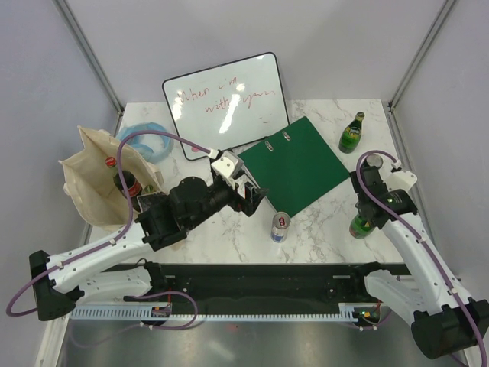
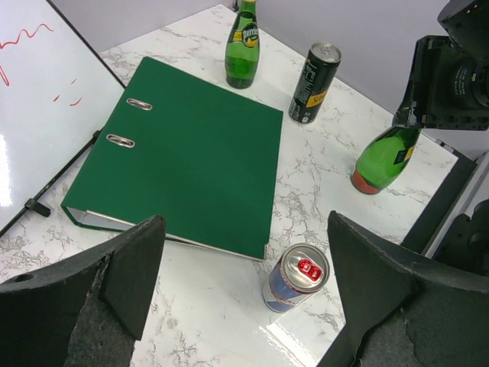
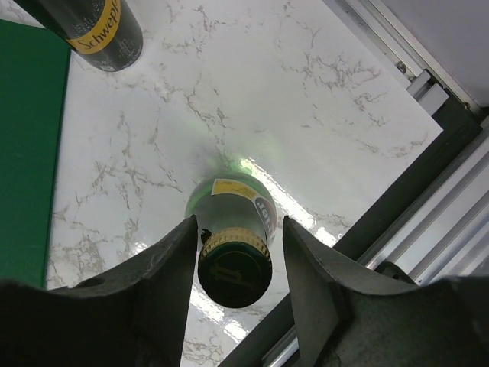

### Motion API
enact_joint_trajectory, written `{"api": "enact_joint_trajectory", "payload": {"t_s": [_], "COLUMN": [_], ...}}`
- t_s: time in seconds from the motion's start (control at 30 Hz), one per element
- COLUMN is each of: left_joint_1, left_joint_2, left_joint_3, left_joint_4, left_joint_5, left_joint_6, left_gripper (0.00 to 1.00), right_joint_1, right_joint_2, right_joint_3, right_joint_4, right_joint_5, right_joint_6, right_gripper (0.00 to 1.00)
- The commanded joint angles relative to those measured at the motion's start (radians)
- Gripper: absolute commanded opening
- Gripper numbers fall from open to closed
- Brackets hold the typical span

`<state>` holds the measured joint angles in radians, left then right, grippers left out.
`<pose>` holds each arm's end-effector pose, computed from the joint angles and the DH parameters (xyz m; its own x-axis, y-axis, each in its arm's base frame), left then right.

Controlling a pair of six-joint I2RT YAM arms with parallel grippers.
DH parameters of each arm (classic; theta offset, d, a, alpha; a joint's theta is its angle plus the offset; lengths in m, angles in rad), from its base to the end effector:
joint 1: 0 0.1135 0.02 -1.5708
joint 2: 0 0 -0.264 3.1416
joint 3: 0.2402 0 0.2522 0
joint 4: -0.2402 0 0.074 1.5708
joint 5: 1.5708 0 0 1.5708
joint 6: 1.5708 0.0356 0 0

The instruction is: Place the beverage into the canvas bag

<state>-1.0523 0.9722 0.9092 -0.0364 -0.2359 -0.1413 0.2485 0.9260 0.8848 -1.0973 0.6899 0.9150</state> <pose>0.1200 -0.1935 0.3653 -0.1514 -0.0110 -0.9884 0.7151 0.6892 -0.1172 0.1520 0.0152 0.2822 -0.4822 0.5083 -0.7135 0.7395 0.6729 -0.0204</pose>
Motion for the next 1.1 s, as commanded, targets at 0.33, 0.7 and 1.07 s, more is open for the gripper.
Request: {"api": "enact_joint_trajectory", "payload": {"t_s": [0.33, 0.7, 1.07], "left_joint_1": [-0.003, -0.003, 0.006], "left_joint_2": [-0.015, -0.044, -0.128], "left_joint_3": [0.008, 0.026, 0.079], "left_joint_4": [-0.008, -0.097, -0.272], "left_joint_5": [-0.045, -0.089, -0.097], "left_joint_6": [-0.018, -0.009, -0.043], "left_gripper": [0.93, 0.93, 0.93], "right_joint_1": [0.000, 0.031, 0.247], "right_joint_2": [-0.015, -0.069, 0.063], "right_joint_3": [0.063, 0.108, 0.235], "right_joint_4": [0.045, 0.309, 0.482], "right_joint_5": [0.011, -0.352, -0.365], "right_joint_6": [-0.094, -0.455, -0.539], "right_gripper": [0.01, 0.00, 0.00]}}
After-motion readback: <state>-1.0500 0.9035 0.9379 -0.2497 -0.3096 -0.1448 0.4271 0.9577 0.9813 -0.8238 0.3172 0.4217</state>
